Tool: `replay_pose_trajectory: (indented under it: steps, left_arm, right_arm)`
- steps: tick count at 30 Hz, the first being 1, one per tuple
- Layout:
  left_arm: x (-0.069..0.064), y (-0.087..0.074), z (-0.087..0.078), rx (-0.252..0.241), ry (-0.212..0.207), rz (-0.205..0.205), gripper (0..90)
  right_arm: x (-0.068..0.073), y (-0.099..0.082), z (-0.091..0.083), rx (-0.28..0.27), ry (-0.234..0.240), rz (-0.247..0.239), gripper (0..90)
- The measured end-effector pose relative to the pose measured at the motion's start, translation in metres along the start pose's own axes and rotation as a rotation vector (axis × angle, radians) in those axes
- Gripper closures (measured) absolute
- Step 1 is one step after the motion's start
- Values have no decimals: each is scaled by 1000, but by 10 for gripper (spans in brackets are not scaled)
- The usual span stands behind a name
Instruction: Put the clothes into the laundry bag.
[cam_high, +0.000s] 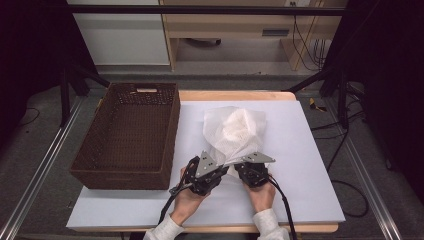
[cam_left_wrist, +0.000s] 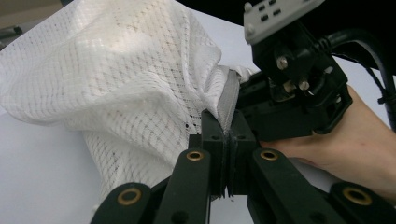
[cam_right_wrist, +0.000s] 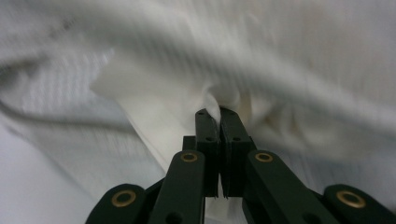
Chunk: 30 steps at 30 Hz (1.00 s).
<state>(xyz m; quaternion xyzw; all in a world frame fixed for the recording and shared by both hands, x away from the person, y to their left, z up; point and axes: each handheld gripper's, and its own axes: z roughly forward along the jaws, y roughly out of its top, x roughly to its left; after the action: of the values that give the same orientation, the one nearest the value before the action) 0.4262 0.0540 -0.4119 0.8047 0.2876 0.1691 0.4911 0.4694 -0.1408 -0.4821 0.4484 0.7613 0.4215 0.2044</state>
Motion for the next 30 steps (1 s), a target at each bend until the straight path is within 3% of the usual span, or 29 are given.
replay_pose_trajectory:
  steps: [4,8,9,11,12,13,16,17,21,23,25,27,30]
  left_arm:
    - [-4,2,-4,-13,-1,10,875]
    - [-9,5,-11,-19,4,30,880]
    - [-9,4,-11,-18,1,34,880]
    - [-8,4,-10,-16,2,22,880]
    - [-7,3,-10,-16,0,17,880]
    - [-6,2,-9,-17,-6,11,880]
    - [-1,0,-8,-8,-6,1,878]
    - [1,0,-7,-4,-6,-4,877]
    - [4,-3,-3,0,-13,-19,876]
    - [2,-3,-2,0,-9,-11,875]
    - [0,-3,-1,1,1,-1,875]
    - [1,-3,-2,-1,5,-2,875]
    - [1,-3,-2,0,3,-5,875]
  right_arm:
    - [7,15,10,-69,-18,-8,885]
    - [-1,20,34,-79,-69,60,886]
    - [-2,21,38,-71,-95,89,886]
    - [-1,23,40,-81,-165,78,886]
    - [2,24,42,-78,-228,74,885]
    - [2,24,42,-73,-239,70,882]
    - [0,24,41,-68,-197,65,849]
    - [-2,23,38,-59,-155,50,795]
    - [-3,16,18,-63,-67,7,558]
    - [0,13,6,-53,-75,-22,497]
    - [1,10,-6,-61,-65,-62,493]
    - [1,7,-16,-91,-47,-49,541]
    - [0,4,-22,-74,-5,-36,804]
